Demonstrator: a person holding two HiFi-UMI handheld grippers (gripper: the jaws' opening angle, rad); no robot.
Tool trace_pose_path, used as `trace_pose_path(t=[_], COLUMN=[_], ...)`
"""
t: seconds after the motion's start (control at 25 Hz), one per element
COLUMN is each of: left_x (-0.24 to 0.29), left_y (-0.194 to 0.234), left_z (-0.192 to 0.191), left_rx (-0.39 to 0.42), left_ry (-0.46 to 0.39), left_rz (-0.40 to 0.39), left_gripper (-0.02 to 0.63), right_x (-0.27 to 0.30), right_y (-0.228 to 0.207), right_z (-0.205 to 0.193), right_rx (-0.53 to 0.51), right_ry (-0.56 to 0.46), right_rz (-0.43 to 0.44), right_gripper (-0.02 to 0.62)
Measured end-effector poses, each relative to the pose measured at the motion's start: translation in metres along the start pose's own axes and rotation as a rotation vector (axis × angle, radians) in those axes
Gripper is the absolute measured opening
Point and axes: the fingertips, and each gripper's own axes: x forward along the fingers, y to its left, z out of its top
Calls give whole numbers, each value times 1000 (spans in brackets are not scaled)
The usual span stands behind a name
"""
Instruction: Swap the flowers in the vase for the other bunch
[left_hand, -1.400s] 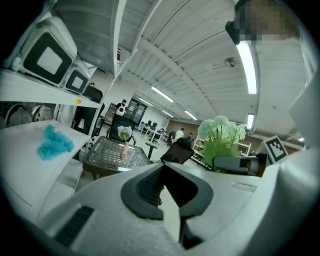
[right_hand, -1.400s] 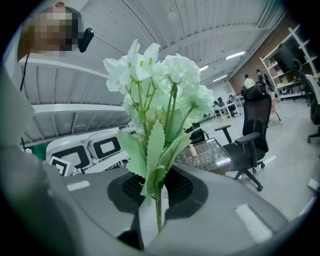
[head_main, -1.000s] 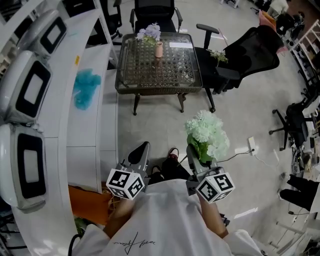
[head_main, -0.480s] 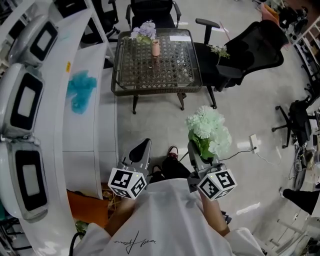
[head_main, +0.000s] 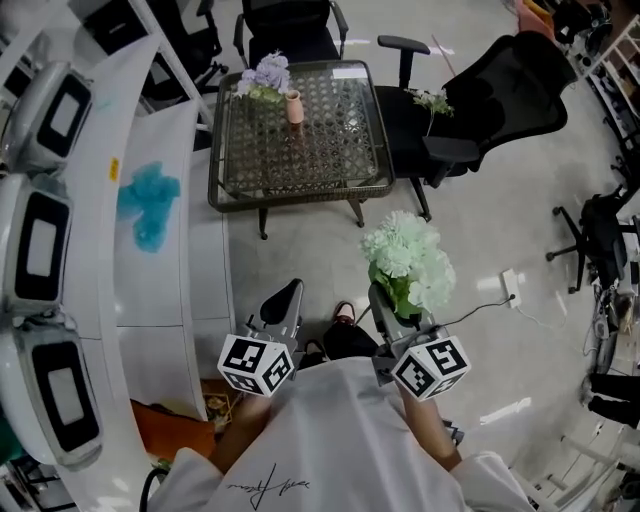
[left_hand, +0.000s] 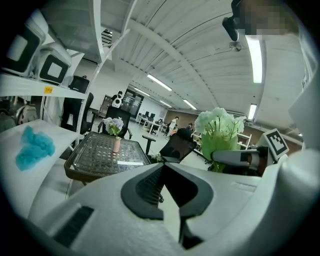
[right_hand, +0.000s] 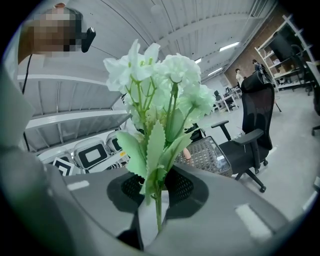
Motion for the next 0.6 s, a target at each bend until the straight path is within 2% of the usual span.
trace_pose_path(t=[0.4, 0.6], left_x=[42, 56], left_y=[0, 10], left_z=[31, 40], left_rx=[20, 15], left_ry=[-44, -68], left_rz=[29, 71], left_gripper=[-3, -3], right_x=[29, 37], right_y=[-33, -42], right_z=[32, 37], right_rx=[-15, -20], right_ry=[-11, -2], right_rz=[57, 98], right_gripper=[77, 77])
